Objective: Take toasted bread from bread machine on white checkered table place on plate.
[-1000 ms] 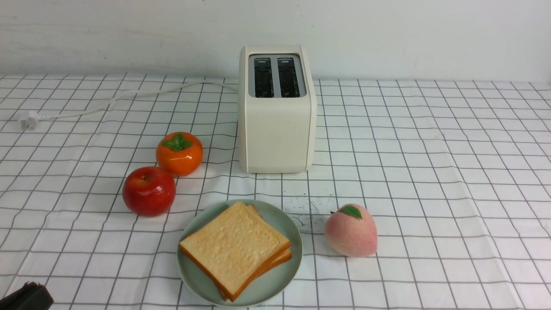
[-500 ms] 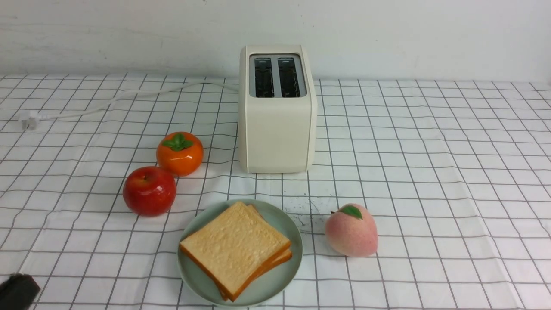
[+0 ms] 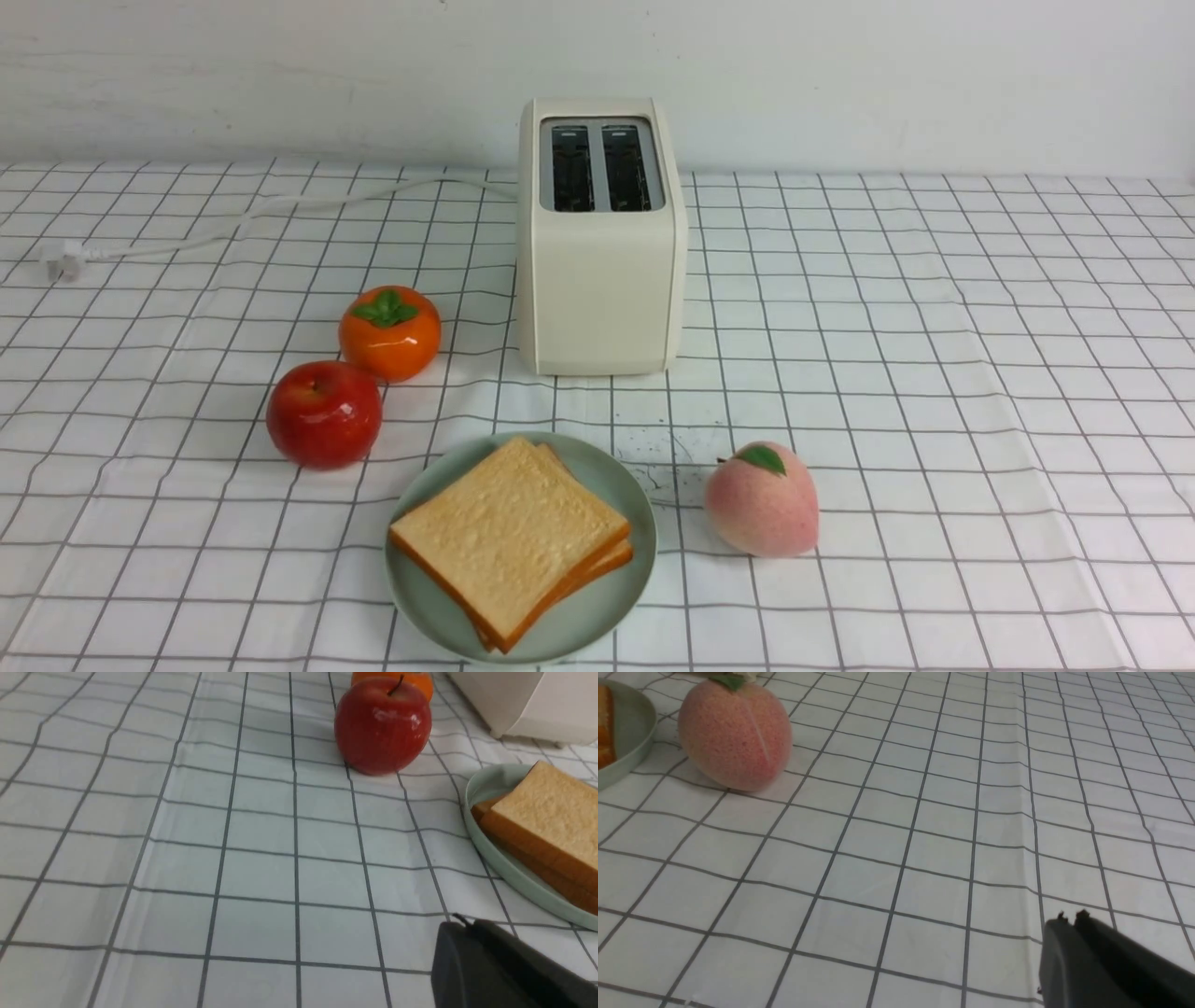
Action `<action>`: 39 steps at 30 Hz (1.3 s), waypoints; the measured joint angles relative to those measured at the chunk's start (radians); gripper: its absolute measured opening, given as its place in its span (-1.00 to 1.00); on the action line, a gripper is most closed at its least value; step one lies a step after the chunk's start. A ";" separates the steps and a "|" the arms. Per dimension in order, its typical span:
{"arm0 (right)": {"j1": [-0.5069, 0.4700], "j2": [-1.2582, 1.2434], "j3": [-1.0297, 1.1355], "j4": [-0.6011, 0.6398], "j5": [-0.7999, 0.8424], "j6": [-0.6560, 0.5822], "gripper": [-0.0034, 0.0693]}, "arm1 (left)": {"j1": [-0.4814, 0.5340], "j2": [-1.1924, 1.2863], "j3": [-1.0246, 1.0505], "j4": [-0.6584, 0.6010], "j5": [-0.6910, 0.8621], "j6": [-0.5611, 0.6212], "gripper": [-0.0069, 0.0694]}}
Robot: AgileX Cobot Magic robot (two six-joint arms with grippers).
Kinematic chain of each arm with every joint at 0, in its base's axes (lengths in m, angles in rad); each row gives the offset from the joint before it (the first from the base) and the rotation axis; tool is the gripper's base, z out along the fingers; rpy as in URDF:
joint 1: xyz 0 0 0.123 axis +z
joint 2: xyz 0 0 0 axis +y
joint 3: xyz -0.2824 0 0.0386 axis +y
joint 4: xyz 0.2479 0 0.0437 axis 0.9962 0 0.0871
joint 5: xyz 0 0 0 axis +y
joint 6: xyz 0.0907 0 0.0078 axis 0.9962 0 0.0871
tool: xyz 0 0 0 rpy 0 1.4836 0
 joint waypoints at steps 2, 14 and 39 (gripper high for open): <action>0.000 0.000 0.000 0.000 0.000 0.000 -0.82 | 0.000 -0.006 0.000 0.002 0.005 -0.008 -0.85; 0.000 0.000 0.000 0.003 0.001 -0.001 -0.78 | 0.000 -0.006 0.000 0.003 0.009 -0.012 -0.85; 0.000 0.000 0.000 0.003 0.001 -0.002 -0.67 | 0.000 -0.006 0.000 0.005 0.009 -0.012 -0.85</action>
